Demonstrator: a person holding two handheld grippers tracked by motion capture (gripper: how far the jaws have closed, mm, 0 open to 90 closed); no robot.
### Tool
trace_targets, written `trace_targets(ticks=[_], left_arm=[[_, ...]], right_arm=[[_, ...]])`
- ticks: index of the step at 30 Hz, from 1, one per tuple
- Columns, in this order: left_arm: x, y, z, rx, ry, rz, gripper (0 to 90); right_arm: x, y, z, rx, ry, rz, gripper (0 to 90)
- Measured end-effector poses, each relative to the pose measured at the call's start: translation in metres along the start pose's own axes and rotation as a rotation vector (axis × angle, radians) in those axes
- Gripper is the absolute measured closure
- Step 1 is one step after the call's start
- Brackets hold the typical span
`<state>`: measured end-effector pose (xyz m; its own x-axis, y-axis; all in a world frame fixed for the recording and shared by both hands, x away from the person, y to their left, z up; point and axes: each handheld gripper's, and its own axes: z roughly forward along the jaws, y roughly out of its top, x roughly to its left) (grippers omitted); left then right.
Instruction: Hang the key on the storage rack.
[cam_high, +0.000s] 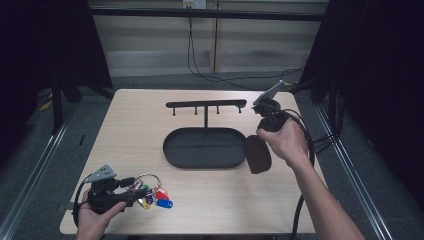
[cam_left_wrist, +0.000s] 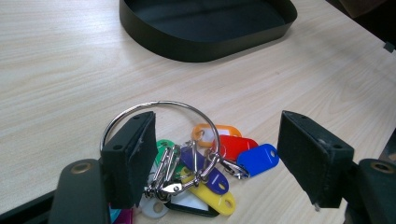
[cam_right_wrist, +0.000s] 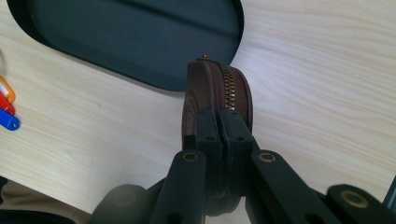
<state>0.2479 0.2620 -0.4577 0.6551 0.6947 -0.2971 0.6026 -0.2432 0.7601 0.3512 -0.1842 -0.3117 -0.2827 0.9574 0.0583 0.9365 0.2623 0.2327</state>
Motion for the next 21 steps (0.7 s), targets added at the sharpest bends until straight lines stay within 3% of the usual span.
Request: trace_targets(ticks=[8, 11, 21], left_arm=[[0.001, 0.000, 0.000, 0.007, 0.007, -0.009, 25.0], [0.000, 0.000, 0.001, 0.006, 0.005, -0.013, 24.7], [0.000, 0.000, 0.001, 0.011, 0.002, -0.010, 24.1]], right_arm=[[0.002, 0.012, -0.001, -0.008, 0.010, 0.001, 87.3], [0.001, 0.018, 0.003, -0.031, 0.033, 0.005, 87.3], [0.001, 0.031, 0.013, -0.029, 0.061, 0.011, 87.3]])
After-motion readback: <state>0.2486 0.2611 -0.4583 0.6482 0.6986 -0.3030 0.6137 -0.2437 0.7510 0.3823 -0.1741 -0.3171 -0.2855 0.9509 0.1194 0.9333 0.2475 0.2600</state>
